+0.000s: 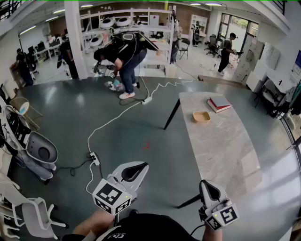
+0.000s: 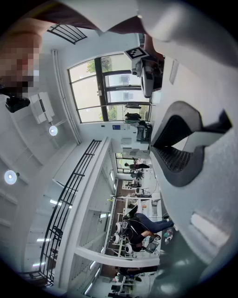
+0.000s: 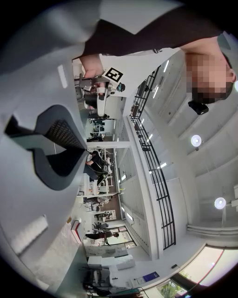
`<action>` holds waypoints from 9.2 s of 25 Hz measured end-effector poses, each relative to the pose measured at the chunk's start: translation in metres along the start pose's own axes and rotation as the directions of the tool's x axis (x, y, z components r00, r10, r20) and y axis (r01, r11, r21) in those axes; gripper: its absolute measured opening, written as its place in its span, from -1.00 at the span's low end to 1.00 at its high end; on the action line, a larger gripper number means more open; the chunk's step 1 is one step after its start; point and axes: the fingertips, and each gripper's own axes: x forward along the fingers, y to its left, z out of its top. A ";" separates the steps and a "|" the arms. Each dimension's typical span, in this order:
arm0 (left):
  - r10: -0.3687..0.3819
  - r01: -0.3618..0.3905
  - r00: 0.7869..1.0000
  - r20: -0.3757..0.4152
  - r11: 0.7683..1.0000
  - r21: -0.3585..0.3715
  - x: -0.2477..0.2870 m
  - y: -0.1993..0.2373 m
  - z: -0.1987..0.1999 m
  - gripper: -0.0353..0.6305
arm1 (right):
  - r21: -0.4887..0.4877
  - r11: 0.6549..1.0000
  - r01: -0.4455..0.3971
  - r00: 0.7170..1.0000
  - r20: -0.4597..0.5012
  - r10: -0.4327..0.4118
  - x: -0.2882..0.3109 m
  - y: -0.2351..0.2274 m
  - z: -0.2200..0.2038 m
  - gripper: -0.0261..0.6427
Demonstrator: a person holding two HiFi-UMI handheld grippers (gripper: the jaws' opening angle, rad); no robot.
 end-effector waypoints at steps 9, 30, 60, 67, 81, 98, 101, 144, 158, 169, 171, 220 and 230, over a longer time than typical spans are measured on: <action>-0.021 0.021 1.000 -0.011 1.000 0.007 0.019 -0.046 0.003 -0.88 | 0.022 1.000 0.019 1.000 0.021 -0.020 -0.045 -0.027 0.003 -0.92; -0.062 0.062 0.998 -0.032 0.998 0.005 0.101 -0.070 -0.004 -0.88 | 0.126 0.991 0.053 0.998 -0.032 -0.049 -0.079 -0.095 -0.038 -0.92; -0.082 0.082 0.995 -0.059 0.997 0.007 0.201 0.162 0.000 -0.88 | 0.129 0.992 0.002 0.997 -0.075 0.007 0.218 -0.147 -0.019 -0.92; -0.077 0.075 0.994 -0.083 0.997 -0.035 0.230 0.189 -0.011 -0.88 | 0.159 0.987 0.026 0.994 -0.105 -0.010 0.241 -0.178 -0.030 -0.92; -0.047 0.047 0.994 -0.101 0.999 -0.002 0.360 0.228 0.017 -0.88 | 0.194 0.981 -0.017 0.996 -0.082 0.034 0.315 -0.307 -0.017 -0.92; -0.306 0.309 0.935 -0.181 0.951 -0.008 0.539 0.167 0.028 -0.88 | 0.268 0.941 0.207 0.976 -0.130 -0.177 0.266 -0.453 -0.057 -0.92; -0.360 0.366 0.913 -0.190 0.931 -0.006 0.565 0.161 0.022 -0.88 | 0.300 0.912 0.278 0.958 -0.151 -0.242 0.258 -0.467 -0.077 -0.92; -0.772 0.775 0.560 -0.301 0.617 -0.139 0.778 0.167 -0.042 -0.88 | 0.076 0.814 0.575 0.665 -0.624 -0.411 0.333 -0.602 -0.197 -0.91; -0.771 0.764 0.547 -0.325 0.619 -0.182 0.790 0.163 -0.063 -0.88 | -0.015 0.944 0.330 0.509 -0.839 -0.191 0.337 -0.625 -0.302 -0.79; -0.752 0.742 0.560 -0.347 0.642 -0.194 0.795 0.175 -0.074 -0.88 | -0.158 0.986 0.052 0.309 -0.936 -0.166 0.323 -0.630 -0.365 -0.66; -0.742 0.733 0.569 -0.355 0.654 -0.190 0.794 0.181 -0.075 -0.88 | -0.158 0.986 0.049 0.308 -0.937 -0.166 0.324 -0.634 -0.370 -0.64; -0.860 0.861 0.436 -0.265 0.484 -0.156 0.732 0.031 -0.025 -0.88 | 0.160 0.458 0.875 0.476 -0.459 -0.750 0.116 -0.523 -0.173 -0.86; -0.882 0.897 0.408 -0.236 0.435 -0.078 0.703 -0.024 0.008 -0.88 | 0.165 0.467 0.868 0.495 -0.245 -0.833 0.082 -0.510 -0.083 -0.87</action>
